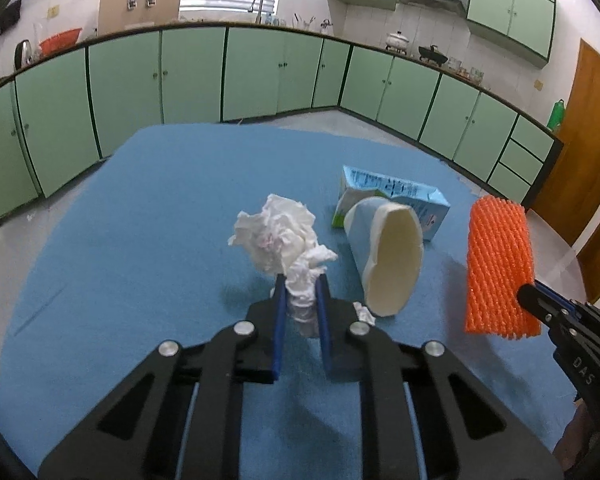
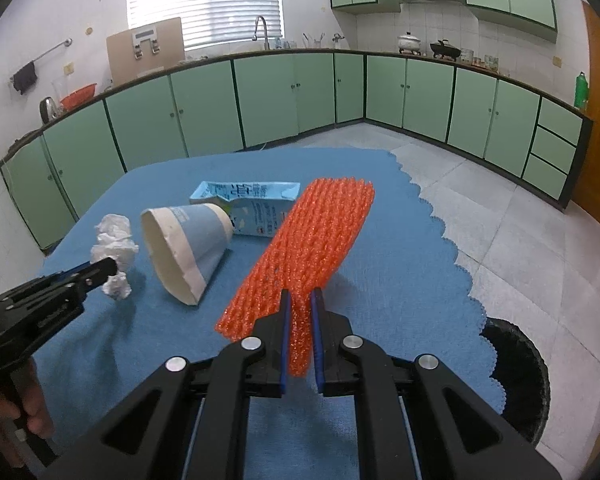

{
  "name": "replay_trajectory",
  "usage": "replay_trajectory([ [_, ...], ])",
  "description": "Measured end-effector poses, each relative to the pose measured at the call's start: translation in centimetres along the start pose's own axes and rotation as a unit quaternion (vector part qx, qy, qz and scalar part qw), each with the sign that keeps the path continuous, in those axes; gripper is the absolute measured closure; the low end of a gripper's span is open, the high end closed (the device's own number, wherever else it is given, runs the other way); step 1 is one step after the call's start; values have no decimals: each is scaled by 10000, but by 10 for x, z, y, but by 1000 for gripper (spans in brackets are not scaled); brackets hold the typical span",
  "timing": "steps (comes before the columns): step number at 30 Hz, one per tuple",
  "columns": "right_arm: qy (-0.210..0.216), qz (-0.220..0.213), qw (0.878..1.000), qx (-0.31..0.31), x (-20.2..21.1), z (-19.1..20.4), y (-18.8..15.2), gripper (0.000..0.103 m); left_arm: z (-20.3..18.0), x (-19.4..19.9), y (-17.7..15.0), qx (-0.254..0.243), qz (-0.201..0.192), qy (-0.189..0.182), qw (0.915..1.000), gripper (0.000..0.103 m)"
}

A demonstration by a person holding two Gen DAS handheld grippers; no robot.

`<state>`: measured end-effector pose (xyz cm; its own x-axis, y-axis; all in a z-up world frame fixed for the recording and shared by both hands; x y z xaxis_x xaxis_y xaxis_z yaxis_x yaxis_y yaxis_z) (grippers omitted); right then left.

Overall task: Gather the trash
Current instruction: 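Carry the orange mesh and tissue over the bin and release both inside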

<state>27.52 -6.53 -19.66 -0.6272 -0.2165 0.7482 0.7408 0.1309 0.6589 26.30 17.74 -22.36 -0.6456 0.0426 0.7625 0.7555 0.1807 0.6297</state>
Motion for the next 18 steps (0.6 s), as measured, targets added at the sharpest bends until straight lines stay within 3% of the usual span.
replay_trajectory([
  [18, -157, -516, 9984, -145, 65, -37, 11, 93, -84, 40, 8, -677, -361, -343, 9965, 90],
])
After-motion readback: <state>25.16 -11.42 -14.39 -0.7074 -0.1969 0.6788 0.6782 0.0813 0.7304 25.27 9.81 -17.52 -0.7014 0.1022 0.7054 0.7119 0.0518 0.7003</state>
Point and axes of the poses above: each gripper's, at about its wrist camera, not at the fingertips, and x roughly against the way its jaws point, z to its left, y to its top, the point moved 10 cm from there along -x, roughly the way its jaws point, and after that the axes turned 9 degrees about z, right-handed, at the moved point
